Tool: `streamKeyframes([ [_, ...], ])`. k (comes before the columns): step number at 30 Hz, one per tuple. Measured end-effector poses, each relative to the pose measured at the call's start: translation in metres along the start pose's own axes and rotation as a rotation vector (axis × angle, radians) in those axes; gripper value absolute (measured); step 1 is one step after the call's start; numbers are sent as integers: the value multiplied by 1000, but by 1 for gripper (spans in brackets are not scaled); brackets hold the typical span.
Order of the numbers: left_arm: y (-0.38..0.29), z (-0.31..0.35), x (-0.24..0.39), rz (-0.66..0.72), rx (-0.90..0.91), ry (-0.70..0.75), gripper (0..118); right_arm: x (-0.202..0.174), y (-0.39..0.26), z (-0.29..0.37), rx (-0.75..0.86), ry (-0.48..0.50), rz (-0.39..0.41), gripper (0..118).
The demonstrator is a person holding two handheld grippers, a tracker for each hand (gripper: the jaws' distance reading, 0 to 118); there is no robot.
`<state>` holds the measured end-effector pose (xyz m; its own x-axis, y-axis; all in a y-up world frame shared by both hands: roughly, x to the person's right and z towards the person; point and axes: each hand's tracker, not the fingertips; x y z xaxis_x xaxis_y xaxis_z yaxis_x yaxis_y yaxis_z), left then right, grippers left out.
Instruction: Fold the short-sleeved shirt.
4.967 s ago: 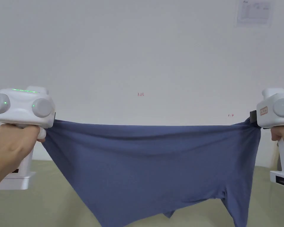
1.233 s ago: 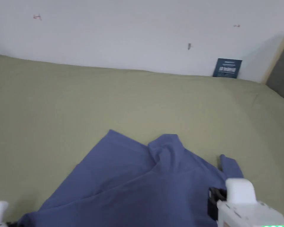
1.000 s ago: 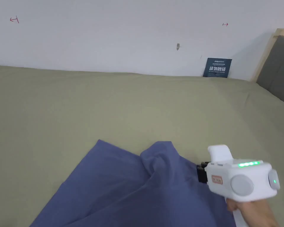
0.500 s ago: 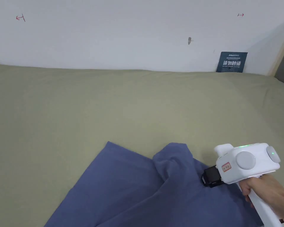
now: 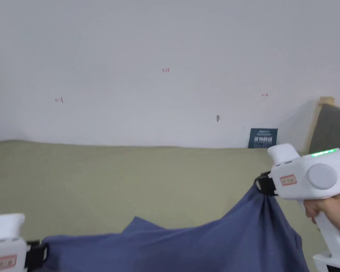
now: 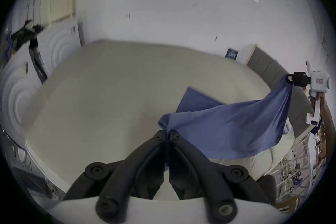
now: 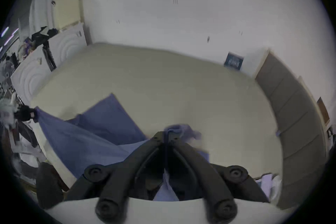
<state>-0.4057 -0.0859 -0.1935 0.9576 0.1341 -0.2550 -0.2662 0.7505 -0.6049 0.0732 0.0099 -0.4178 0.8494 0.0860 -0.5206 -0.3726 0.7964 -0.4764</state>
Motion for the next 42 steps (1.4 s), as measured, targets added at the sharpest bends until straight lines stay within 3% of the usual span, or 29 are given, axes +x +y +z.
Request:
streamKeyframes([
  [4, 69, 30, 20, -20, 119, 29, 1, 18, 38, 76, 200, -108, 7, 4],
  [9, 151, 58, 44, -51, 219, 70, 1, 41, 61, 134, 319, -184, -25, 4],
  [13, 200, 66, 55, -52, 267, 113, 1, 55, 73, 150, 381, -200, -106, 4],
  [19, 235, 64, 68, -71, 285, 198, 1, 69, 93, 141, 422, -185, -182, 4],
  [32, 273, 41, 84, -90, 317, 239, 1, 84, 151, 111, 440, -210, -152, 4],
  [42, 347, 7, 105, -109, 369, 274, 1, 112, 232, 75, 473, -271, -135, 4],
])
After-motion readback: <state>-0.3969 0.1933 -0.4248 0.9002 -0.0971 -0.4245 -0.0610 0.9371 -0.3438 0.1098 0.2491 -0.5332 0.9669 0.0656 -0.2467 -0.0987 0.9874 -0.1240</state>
